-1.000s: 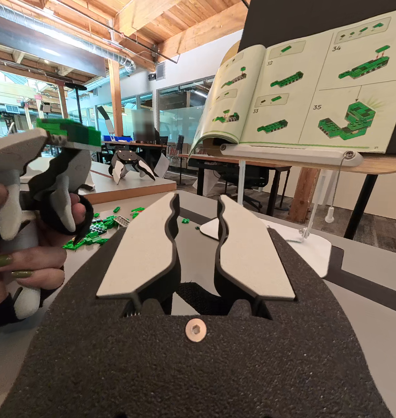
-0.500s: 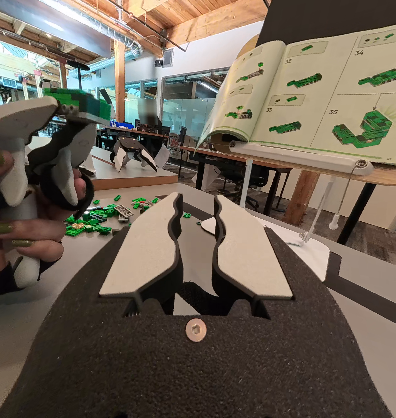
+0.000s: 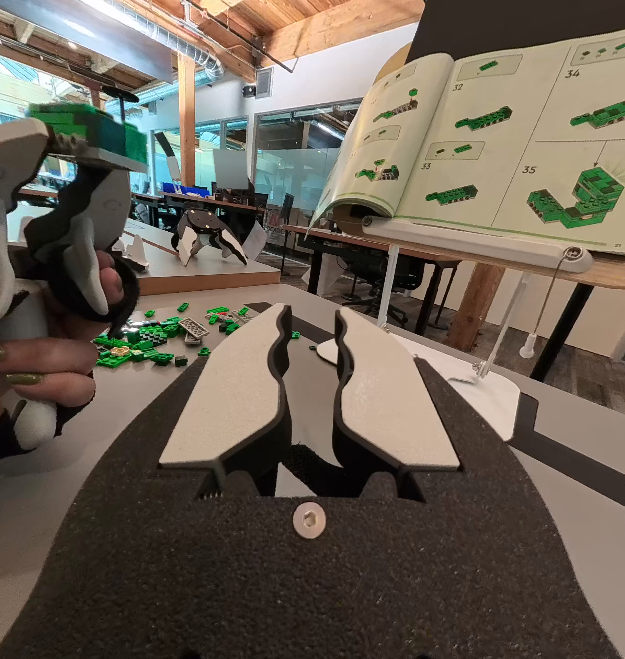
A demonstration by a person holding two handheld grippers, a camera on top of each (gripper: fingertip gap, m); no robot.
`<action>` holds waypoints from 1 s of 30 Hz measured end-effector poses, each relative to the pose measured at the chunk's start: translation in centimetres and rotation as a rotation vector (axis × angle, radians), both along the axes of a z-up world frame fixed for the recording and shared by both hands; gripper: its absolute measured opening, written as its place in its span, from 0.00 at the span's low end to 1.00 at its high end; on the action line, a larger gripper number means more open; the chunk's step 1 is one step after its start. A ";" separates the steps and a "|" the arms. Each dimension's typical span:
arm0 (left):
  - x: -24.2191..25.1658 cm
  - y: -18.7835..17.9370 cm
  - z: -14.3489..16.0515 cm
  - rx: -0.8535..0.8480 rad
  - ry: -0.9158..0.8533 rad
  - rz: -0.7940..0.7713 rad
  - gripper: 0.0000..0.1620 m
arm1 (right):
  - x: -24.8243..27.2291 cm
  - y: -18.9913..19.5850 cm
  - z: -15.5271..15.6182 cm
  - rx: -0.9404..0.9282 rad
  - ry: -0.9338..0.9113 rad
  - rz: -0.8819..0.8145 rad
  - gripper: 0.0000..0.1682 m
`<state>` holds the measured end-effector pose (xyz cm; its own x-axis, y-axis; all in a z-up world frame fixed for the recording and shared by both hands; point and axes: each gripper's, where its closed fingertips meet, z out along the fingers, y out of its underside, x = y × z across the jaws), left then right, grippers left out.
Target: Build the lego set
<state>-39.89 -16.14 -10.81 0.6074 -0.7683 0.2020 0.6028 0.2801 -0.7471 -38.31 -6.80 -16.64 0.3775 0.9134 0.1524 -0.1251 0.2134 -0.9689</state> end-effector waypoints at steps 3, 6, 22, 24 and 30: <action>0.0 0.0 0.0 0.000 -0.008 -0.005 0.11 | 0.0 0.1 -0.1 -0.010 -0.003 0.000 0.13; 0.0 0.1 -0.1 -0.006 -0.016 -0.016 0.11 | 0.0 0.0 -0.1 -0.011 -0.003 0.007 0.13; -0.1 0.0 0.0 -0.005 -0.039 -0.041 0.11 | -0.3 -0.5 -0.3 0.019 -0.029 0.011 0.10; 0.1 0.0 0.0 -0.005 -0.037 -0.057 0.11 | -0.3 -0.4 -0.2 0.028 -0.023 0.002 0.08; 2.6 0.0 -0.3 -0.004 0.054 -0.124 0.11 | -0.2 -0.2 -0.1 0.030 -0.019 -0.008 0.07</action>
